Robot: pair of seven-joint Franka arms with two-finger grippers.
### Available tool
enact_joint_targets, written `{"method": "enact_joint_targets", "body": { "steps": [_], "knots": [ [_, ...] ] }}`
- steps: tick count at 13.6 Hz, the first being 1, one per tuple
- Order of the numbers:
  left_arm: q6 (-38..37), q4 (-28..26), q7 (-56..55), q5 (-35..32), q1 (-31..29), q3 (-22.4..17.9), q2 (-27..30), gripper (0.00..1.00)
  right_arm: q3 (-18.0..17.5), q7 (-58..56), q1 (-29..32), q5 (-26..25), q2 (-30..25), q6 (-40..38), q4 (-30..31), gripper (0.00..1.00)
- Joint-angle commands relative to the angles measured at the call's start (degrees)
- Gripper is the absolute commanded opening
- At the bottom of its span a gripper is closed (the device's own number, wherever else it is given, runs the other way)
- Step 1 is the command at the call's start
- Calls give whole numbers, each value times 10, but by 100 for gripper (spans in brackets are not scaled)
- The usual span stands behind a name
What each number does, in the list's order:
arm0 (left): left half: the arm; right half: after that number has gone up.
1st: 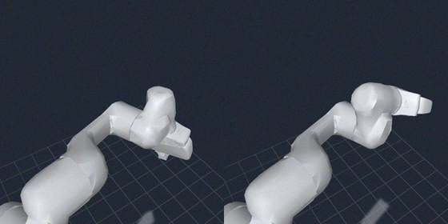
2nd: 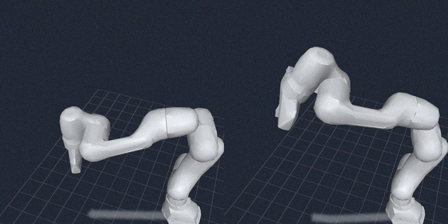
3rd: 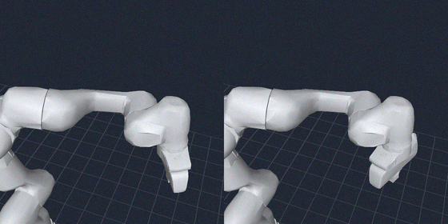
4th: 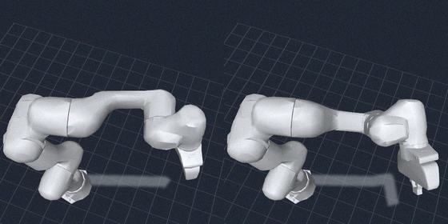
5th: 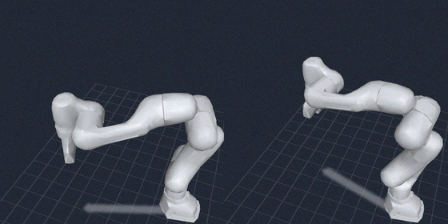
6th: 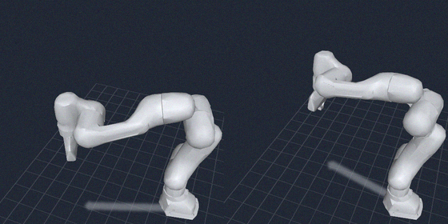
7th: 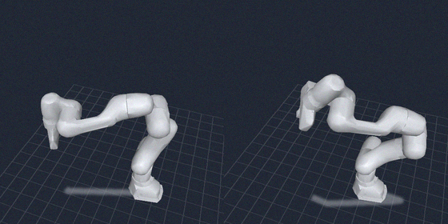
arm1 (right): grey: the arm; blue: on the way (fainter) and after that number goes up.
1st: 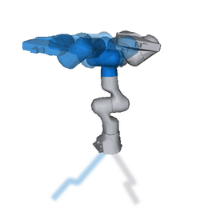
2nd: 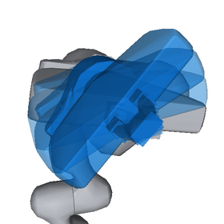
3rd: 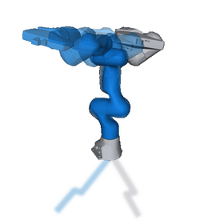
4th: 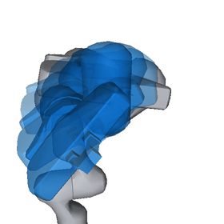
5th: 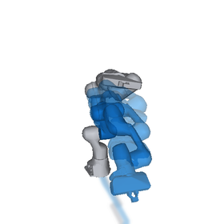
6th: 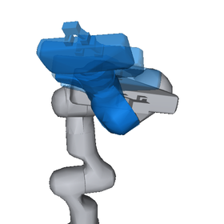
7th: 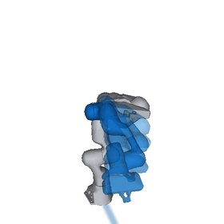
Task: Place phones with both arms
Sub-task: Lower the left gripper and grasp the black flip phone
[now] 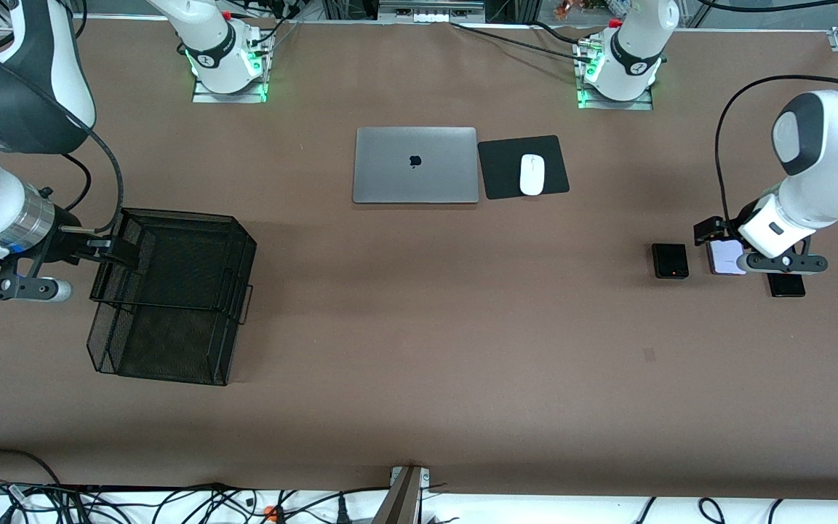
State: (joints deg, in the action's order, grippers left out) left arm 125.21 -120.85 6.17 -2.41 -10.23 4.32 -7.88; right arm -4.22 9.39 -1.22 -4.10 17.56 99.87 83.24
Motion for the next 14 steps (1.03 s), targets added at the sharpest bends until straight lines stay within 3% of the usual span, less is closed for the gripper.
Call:
{"method": "enact_joint_targets", "body": {
  "steps": [1,4,14],
  "knots": [
    [78,-43,10,-11,-4,2,-16,100,-1,9,-4,8,-6,4,8,100],
    [170,-89,3,-11,-12,2,-40,100,-1,9,-4,9,-6,5,8,100],
    [309,-95,-5,-11,-24,2,-154,100,0,11,-4,10,-6,13,9,100]
  ]
}}
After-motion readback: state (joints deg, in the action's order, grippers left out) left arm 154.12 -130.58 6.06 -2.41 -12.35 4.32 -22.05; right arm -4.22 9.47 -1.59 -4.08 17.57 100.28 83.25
